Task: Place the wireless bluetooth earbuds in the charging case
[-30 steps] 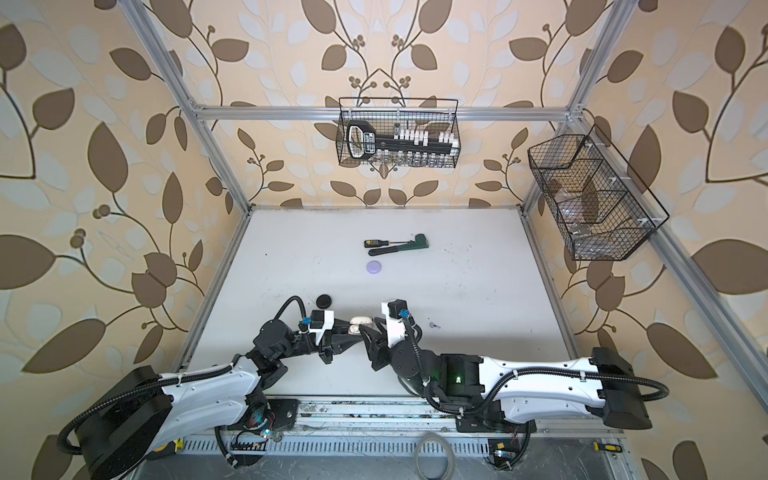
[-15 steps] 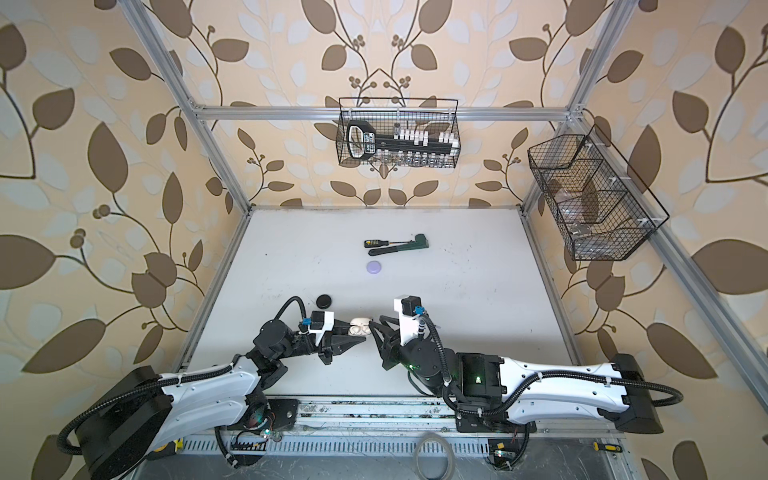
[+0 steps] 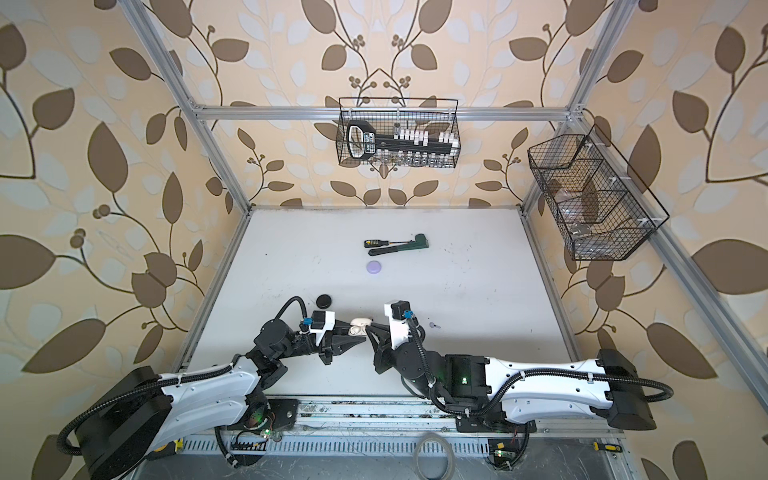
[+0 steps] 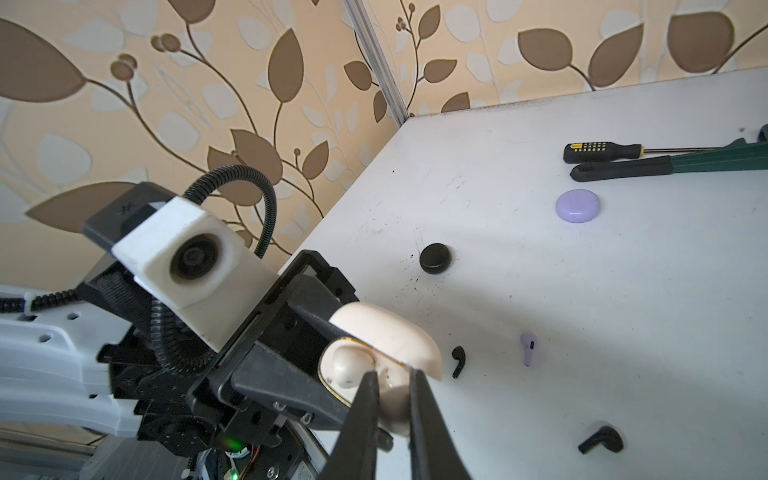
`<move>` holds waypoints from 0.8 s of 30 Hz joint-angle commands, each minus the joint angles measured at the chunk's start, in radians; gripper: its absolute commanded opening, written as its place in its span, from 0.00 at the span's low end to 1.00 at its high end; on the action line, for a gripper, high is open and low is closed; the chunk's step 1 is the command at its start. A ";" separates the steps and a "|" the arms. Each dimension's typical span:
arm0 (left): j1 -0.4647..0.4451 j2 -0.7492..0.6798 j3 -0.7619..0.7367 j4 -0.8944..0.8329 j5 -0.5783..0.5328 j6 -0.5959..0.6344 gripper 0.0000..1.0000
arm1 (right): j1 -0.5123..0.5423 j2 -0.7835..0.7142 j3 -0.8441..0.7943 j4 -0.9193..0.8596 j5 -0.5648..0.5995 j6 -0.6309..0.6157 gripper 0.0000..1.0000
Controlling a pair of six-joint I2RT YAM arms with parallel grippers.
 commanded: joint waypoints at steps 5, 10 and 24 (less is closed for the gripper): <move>-0.008 -0.025 0.013 0.083 0.018 0.024 0.00 | 0.012 0.039 -0.023 0.017 0.014 0.070 0.08; -0.008 -0.027 0.011 0.084 0.017 0.024 0.00 | 0.029 0.065 -0.025 0.026 0.060 0.112 0.08; -0.008 -0.036 0.019 0.065 0.035 0.023 0.00 | -0.022 -0.216 -0.113 -0.037 0.102 0.018 0.30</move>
